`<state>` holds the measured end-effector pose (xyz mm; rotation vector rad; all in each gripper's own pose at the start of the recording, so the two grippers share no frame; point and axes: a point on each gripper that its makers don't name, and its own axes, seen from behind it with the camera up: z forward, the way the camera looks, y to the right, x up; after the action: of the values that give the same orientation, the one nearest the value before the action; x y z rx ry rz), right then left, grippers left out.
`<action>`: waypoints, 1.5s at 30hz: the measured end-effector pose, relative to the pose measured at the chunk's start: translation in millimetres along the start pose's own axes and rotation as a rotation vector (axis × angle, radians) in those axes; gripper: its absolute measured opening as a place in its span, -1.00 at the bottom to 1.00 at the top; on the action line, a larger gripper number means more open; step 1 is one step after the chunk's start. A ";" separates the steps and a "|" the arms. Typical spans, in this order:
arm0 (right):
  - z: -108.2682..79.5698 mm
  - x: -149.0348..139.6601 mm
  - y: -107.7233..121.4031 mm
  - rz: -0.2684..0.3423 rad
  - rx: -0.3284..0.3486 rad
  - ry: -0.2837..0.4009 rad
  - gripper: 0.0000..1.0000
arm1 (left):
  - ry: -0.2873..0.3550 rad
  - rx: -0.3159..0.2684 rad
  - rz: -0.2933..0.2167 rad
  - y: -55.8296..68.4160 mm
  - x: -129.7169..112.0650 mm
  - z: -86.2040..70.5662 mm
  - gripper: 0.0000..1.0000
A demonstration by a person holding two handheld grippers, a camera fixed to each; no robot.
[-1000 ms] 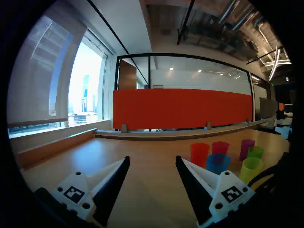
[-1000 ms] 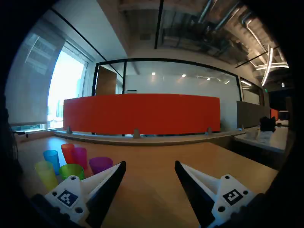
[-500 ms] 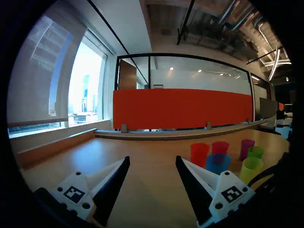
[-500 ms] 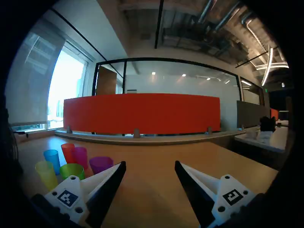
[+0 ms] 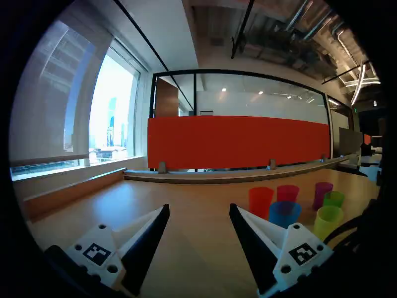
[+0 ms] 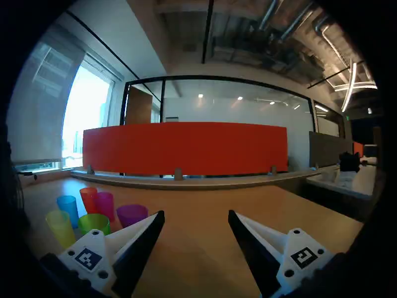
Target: Pour water
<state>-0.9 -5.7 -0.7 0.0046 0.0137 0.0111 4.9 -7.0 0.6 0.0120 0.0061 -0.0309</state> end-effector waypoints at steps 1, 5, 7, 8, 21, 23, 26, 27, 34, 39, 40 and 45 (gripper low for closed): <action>0.0 -0.1 0.1 0.000 0.000 0.000 0.99 | 0.000 0.000 0.000 0.0 0.1 0.0 0.78; 0.2 -0.3 0.4 0.000 0.000 0.000 0.99 | 0.000 0.000 0.000 0.1 0.3 0.0 0.78; 0.3 -0.2 0.4 0.000 0.000 0.000 0.99 | 0.000 0.000 0.000 0.1 0.3 0.2 0.78; 0.4 -0.1 0.4 0.000 0.000 0.000 0.99 | 0.000 0.000 0.000 0.1 0.3 0.2 0.78; 0.5 0.3 0.6 -0.001 0.000 0.000 0.99 | 0.000 0.000 0.000 0.4 0.0 0.3 0.78; 0.2 0.2 0.5 -0.001 0.000 0.000 0.99 | 0.000 0.000 0.000 0.6 -0.1 0.4 0.78; 0.0 0.3 0.5 0.000 0.000 0.000 0.99 | 0.000 0.000 0.000 0.7 -0.2 0.3 0.78; -0.1 0.3 0.5 0.000 0.000 0.000 0.99 | 0.000 0.000 0.000 0.7 -0.2 0.2 0.78; -0.5 0.0 0.9 0.000 0.000 0.000 0.99 | 0.000 0.000 0.000 -0.1 -0.4 -0.2 0.78; -0.5 0.2 1.0 0.000 0.000 0.000 0.99 | 0.000 0.000 0.000 -0.3 0.4 -0.1 0.78; -0.4 0.2 0.9 -0.001 0.000 0.000 0.99 | 0.000 0.000 0.000 -0.3 0.5 -0.1 0.78; -0.2 0.2 1.2 -0.001 0.000 0.000 0.99 | 0.000 0.000 0.000 -0.2 0.7 -0.4 0.78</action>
<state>-0.7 -4.5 -0.8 0.0046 0.0137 0.0105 5.6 -7.3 0.2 0.0119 0.0058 -0.0312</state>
